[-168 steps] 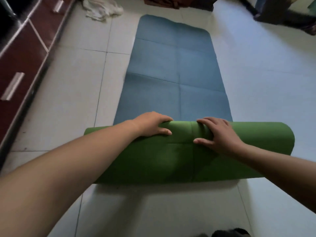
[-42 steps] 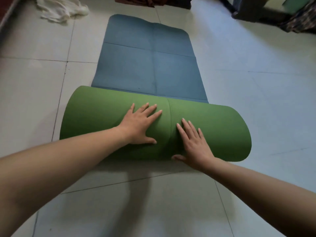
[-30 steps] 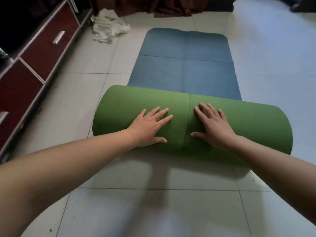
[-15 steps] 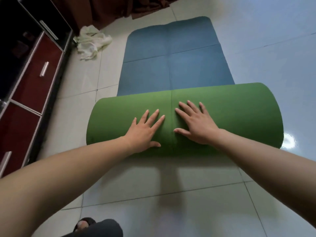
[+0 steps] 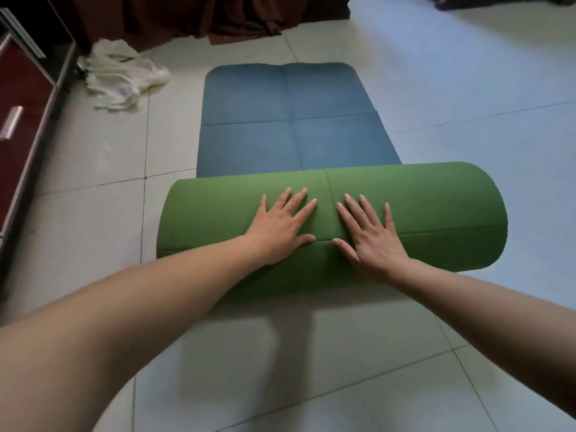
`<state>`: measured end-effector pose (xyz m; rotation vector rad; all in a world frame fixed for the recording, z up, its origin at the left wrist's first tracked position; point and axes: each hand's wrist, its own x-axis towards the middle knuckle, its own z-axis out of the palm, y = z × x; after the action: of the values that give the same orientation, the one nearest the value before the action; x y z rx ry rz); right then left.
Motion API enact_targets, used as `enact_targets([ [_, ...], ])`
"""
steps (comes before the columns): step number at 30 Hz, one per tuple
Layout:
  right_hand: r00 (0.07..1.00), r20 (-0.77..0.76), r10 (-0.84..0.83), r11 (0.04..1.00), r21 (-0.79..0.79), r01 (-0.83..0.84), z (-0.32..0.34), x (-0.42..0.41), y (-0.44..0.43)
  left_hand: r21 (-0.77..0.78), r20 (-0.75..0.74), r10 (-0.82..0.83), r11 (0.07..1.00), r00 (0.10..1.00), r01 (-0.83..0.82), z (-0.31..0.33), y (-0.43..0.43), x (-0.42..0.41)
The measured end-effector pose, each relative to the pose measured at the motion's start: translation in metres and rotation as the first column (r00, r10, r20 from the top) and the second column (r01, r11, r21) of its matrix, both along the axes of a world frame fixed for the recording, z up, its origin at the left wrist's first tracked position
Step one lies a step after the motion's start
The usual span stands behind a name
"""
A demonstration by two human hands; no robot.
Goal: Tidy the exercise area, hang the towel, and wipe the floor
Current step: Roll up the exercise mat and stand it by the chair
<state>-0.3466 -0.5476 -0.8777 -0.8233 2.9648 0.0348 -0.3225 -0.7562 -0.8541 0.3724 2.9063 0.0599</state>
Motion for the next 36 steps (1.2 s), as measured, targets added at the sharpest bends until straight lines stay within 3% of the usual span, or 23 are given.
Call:
enact_targets([
  [8,0.990,0.079,-0.114,0.993,0.026,0.113,0.019,-0.024,-0.025,0.105,-0.069,0.065,0.993,0.995,-0.058,-0.013,0.001,-0.003],
  [14,0.999,0.036,-0.022,0.998,0.054,0.020,-0.003,-0.011,-0.009,0.034,-0.074,-0.093,0.995,0.993,0.096,-0.035,-0.026,-0.002],
  [21,0.998,0.047,0.048,0.999,-0.008,-0.048,-0.021,-0.088,-0.029,-0.001,-0.032,0.090,0.996,0.995,-0.090,-0.034,-0.036,-0.017],
  [26,0.990,0.075,0.123,0.979,-0.170,-0.109,-0.004,-0.150,-0.041,-0.020,-0.021,0.238,0.971,0.971,-0.239,-0.022,-0.027,-0.030],
  [31,0.959,0.071,0.276,0.938,-0.239,-0.252,0.005,-0.153,-0.039,0.047,0.026,0.382,0.922,0.924,-0.383,-0.021,0.003,-0.050],
  [36,0.941,0.114,0.318,0.937,-0.188,-0.294,-0.007,-0.139,-0.033,0.036,0.026,0.431,0.901,0.902,-0.432,-0.047,0.003,-0.072],
])
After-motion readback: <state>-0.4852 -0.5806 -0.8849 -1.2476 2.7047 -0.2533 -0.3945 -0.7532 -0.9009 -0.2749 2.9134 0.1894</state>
